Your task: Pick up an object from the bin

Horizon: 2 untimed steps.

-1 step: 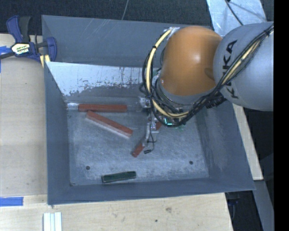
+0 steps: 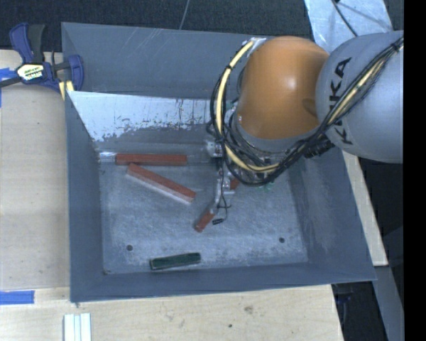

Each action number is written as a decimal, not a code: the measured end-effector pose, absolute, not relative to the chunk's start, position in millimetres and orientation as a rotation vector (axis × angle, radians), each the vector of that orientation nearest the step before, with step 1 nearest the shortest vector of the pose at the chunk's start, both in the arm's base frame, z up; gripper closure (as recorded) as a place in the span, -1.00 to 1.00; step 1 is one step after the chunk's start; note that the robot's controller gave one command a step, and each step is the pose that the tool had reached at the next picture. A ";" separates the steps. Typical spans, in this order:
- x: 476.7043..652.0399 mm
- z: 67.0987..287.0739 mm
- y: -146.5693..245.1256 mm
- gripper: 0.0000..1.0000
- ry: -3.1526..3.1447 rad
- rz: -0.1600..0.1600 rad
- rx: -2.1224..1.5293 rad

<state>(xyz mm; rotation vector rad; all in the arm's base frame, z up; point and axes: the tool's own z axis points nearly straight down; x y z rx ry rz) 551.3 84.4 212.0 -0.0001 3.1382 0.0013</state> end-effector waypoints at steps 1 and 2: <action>544.4 162.2 88.6 -1.00 3.132 0.003 -0.010; 550.4 93.3 70.5 -1.00 3.133 0.001 -0.099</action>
Offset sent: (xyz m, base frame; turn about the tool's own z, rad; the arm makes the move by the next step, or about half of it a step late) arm 0.0010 -0.0232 -0.1420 -0.0821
